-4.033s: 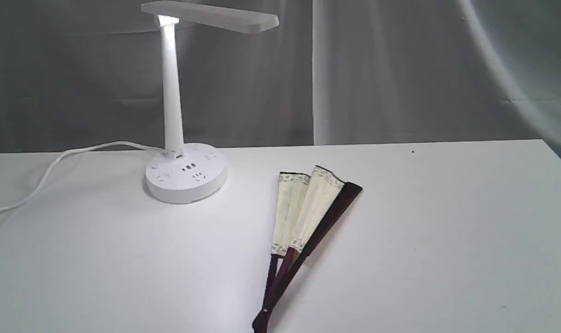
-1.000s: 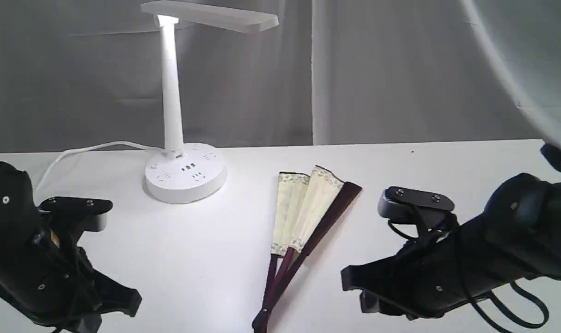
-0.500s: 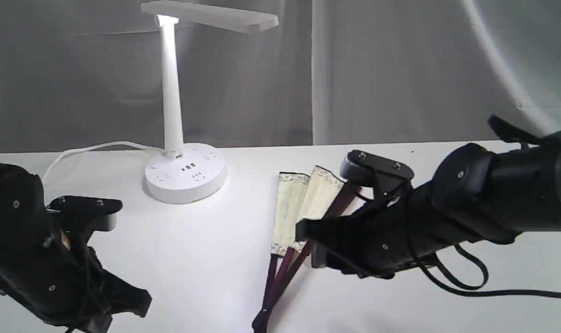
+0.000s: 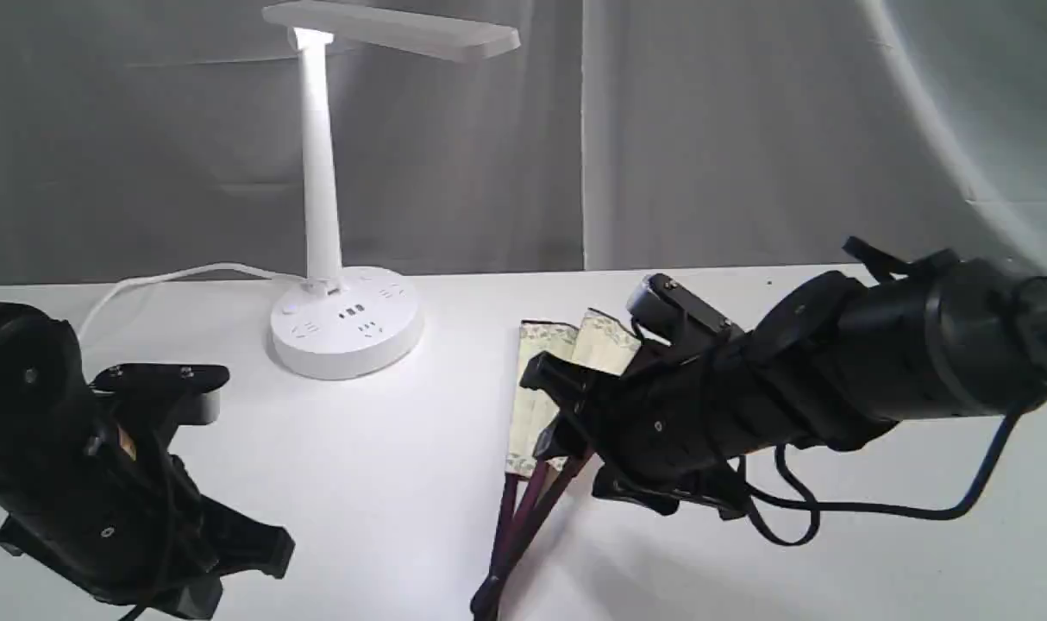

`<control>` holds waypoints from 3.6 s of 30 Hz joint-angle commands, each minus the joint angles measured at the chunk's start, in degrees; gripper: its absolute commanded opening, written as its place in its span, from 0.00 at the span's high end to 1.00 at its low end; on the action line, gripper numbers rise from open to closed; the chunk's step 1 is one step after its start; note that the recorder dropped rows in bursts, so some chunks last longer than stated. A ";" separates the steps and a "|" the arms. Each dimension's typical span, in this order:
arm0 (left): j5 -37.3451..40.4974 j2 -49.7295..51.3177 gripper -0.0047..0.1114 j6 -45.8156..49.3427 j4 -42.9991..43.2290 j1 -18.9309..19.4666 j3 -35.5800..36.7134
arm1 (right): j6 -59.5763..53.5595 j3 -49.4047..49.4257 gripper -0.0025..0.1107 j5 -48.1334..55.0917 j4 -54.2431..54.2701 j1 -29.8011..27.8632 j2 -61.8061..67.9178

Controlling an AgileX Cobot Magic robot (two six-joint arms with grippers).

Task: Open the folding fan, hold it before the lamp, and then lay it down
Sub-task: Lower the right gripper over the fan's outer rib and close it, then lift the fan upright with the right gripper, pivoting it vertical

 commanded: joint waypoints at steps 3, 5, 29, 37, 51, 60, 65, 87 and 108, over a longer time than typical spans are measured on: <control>-0.34 0.03 0.96 -0.30 -0.43 -0.45 -0.38 | 0.16 -0.35 0.53 -0.32 5.43 -0.94 2.83; -0.34 0.03 0.96 -0.30 -0.43 -0.45 -0.38 | -0.13 -0.52 0.53 1.23 6.86 -2.16 3.59; -0.35 0.03 0.96 -0.30 -0.66 -0.45 -0.38 | -24.13 -5.15 0.53 22.79 31.20 -12.48 10.95; -0.35 0.03 0.96 -0.30 -0.66 -0.45 -0.38 | -26.52 -5.15 0.53 22.03 33.15 -12.59 13.44; -0.53 0.03 0.96 -0.30 -0.65 -0.45 -0.38 | -27.15 -5.15 0.55 15.53 37.01 -9.46 13.60; -0.49 0.03 0.96 -0.30 -1.31 -0.45 -0.38 | -27.36 -5.15 0.62 14.27 37.56 -9.04 13.60; -0.49 0.03 0.96 -0.30 -1.43 -0.45 -0.38 | -28.28 -5.15 0.64 13.76 37.56 -8.02 13.60; -0.49 0.03 0.96 -0.30 -1.43 -0.45 -0.38 | -31.64 -5.15 0.98 16.54 37.56 -7.85 13.32; 0.04 0.03 0.96 1.28 -1.45 -0.45 -0.38 | -34.80 -5.15 0.98 23.80 33.69 -8.09 6.35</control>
